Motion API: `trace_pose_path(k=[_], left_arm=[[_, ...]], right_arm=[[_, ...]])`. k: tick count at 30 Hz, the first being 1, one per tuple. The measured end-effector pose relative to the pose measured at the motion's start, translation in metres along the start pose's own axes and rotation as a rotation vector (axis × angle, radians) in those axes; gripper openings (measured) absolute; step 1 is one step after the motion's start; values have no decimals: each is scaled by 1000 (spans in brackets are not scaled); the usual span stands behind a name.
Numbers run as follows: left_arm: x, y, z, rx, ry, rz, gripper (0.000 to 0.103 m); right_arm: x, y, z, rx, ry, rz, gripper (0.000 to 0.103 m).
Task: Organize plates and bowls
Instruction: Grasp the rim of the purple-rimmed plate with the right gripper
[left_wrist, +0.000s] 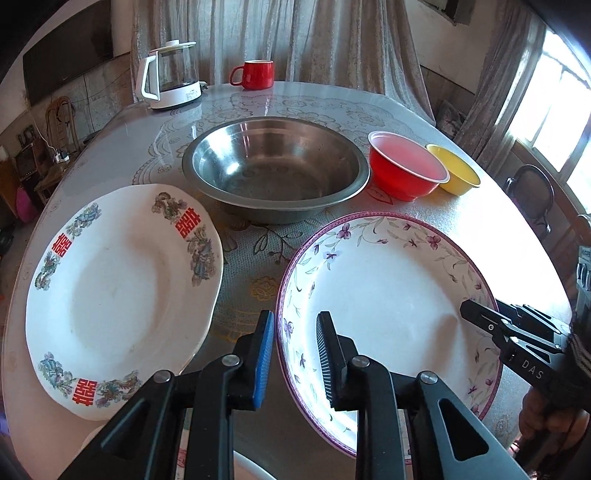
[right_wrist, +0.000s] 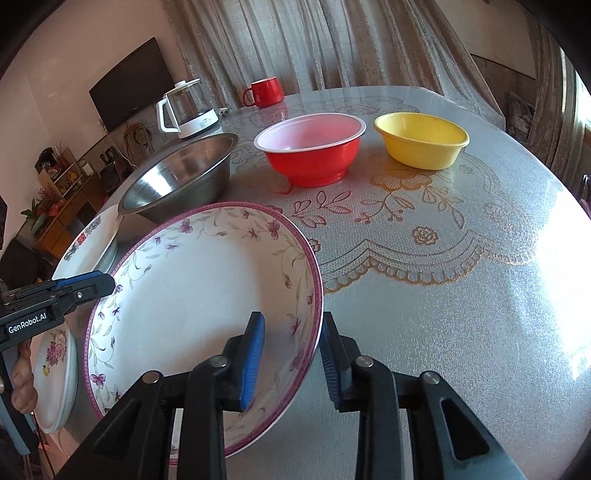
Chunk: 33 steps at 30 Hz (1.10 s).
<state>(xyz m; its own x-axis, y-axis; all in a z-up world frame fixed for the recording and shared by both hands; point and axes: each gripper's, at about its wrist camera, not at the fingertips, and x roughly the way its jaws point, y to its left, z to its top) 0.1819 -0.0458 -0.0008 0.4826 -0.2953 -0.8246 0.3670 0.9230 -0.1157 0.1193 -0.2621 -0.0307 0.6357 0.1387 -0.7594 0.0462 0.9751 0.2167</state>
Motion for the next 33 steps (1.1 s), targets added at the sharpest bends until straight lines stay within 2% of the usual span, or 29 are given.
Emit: trace_pose_path(k=[5,9,12,15,18,22,28,33], left_arm=[[-5,3,-2,39,-9,-56,24],[1,7,2,53,10,-4,24],[7,15,5,16,38,-28,24],[12,2,3,67,59,-37,23],[21,-8,1,100,74,18,24],[22,-9,-1,65,66,39,24],[11,-11,-15,24,60,1,24],[-7,-18,-27,20,14,-9,24]], right_arm=[[0,-1,-1,-11,-13,17,29],[-1,-1,-2,-24,-25,23,30],[-2,-3,-3,-19,-28,38,30],[-2,-4,-3,-19,-32,45,30],[-2,-3,-4,-24,-39,42,30],[-1,-3,-3,-19,-39,45,30],[-4,-13,-4,37,-31,89,30],[-14,-16,-12,46,-32,102,30]])
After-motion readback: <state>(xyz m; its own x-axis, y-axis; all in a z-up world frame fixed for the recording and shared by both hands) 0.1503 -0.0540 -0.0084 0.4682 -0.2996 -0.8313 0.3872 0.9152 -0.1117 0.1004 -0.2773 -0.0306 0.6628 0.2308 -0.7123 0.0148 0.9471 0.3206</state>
